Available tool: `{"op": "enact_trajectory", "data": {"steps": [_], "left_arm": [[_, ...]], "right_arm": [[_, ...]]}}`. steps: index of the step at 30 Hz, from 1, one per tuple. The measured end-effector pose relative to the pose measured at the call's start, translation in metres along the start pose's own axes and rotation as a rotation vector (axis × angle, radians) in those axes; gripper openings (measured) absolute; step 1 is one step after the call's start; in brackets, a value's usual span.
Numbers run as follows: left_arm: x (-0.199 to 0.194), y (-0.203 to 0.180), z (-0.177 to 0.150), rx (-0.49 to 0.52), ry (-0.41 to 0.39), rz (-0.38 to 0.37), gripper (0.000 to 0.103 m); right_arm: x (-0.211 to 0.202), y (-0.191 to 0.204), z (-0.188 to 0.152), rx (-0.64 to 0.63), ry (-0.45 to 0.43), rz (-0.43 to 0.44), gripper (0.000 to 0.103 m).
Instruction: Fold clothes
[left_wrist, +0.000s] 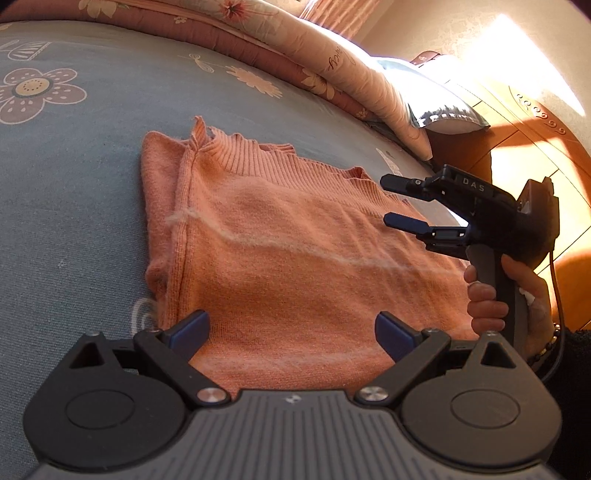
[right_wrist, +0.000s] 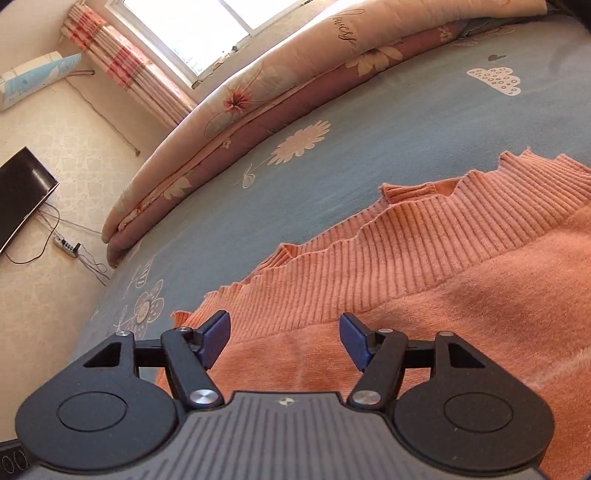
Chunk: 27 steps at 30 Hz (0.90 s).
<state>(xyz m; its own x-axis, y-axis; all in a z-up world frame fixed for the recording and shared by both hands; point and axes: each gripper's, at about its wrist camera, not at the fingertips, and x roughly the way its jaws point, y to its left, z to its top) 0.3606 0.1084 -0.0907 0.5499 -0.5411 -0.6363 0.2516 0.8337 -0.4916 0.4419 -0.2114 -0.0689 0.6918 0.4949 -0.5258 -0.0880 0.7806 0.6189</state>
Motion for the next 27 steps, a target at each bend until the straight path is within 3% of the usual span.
{"op": "enact_trajectory", "data": {"steps": [2, 6, 12, 17, 21, 27], "left_arm": [[0.001, -0.001, 0.000, 0.010, 0.001, 0.007, 0.096], [0.001, -0.002, -0.001, 0.019, 0.002, 0.013, 0.096], [-0.001, -0.001, -0.001, 0.013, 0.001, 0.007, 0.096], [0.000, -0.004, -0.002, 0.024, 0.002, 0.019, 0.096], [0.001, -0.004, -0.002, 0.034, 0.002, 0.023, 0.097], [0.001, -0.004, -0.003, 0.033, 0.002, 0.022, 0.097]], "right_arm": [[0.013, 0.013, -0.004, -0.041, 0.059, 0.028, 0.074], [0.036, 0.022, -0.008, -0.147, 0.086, -0.090, 0.073], [-0.006, 0.006, -0.001, -0.134, -0.043, -0.161, 0.075], [-0.014, -0.031, 0.010, -0.110, -0.028, -0.273, 0.077], [-0.029, -0.040, 0.020, -0.027, -0.130, -0.316, 0.077], [-0.041, -0.027, -0.005, -0.047, -0.023, -0.173, 0.077]]}}
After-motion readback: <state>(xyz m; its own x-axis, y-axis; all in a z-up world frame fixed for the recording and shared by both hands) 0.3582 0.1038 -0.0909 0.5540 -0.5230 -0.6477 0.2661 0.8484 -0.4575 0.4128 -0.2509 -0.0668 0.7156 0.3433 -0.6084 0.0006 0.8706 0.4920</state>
